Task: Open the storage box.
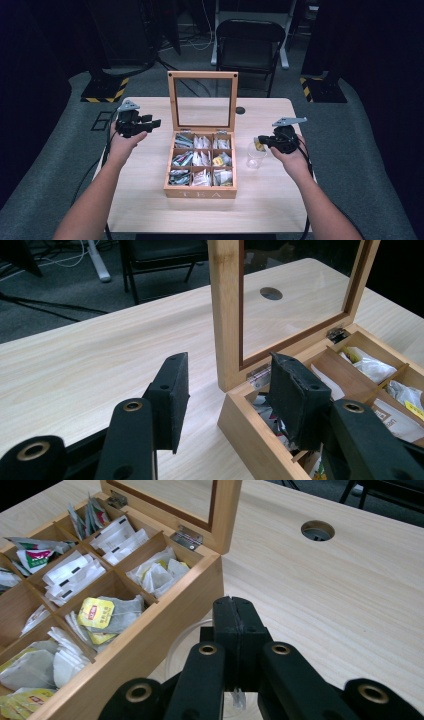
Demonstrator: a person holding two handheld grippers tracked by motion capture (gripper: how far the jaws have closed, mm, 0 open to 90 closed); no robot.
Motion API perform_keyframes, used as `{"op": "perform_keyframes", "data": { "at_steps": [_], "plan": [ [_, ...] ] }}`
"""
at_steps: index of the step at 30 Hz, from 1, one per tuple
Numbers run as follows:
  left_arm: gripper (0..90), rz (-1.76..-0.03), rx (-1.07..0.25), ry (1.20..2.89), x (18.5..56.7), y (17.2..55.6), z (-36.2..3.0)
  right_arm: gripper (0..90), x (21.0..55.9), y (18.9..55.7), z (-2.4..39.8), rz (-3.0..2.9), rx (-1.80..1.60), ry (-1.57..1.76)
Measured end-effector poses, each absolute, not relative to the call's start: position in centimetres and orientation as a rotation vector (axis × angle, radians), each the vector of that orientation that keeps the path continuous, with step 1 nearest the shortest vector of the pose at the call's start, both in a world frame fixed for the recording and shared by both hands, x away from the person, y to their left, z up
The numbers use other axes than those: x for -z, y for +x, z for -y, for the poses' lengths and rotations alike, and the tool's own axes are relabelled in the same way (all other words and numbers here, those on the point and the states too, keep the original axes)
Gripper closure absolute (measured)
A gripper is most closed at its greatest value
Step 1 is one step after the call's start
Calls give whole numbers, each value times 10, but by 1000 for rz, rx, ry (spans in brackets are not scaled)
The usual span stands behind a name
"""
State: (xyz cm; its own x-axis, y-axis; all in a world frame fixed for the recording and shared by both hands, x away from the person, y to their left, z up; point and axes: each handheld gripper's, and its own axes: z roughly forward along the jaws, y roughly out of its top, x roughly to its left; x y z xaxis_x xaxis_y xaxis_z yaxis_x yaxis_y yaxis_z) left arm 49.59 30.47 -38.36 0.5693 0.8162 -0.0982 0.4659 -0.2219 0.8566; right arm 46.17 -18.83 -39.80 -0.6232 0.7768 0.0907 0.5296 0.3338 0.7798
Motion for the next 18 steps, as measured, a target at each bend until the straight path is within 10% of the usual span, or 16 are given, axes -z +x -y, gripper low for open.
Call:
{"op": "perform_keyframes", "data": {
  "at_steps": [18],
  "plan": [
    [506, -1051, -474, 1864, 385, 495, -309, 900, 413, 463, 187, -2316, -1137, 1188]
  ]
}}
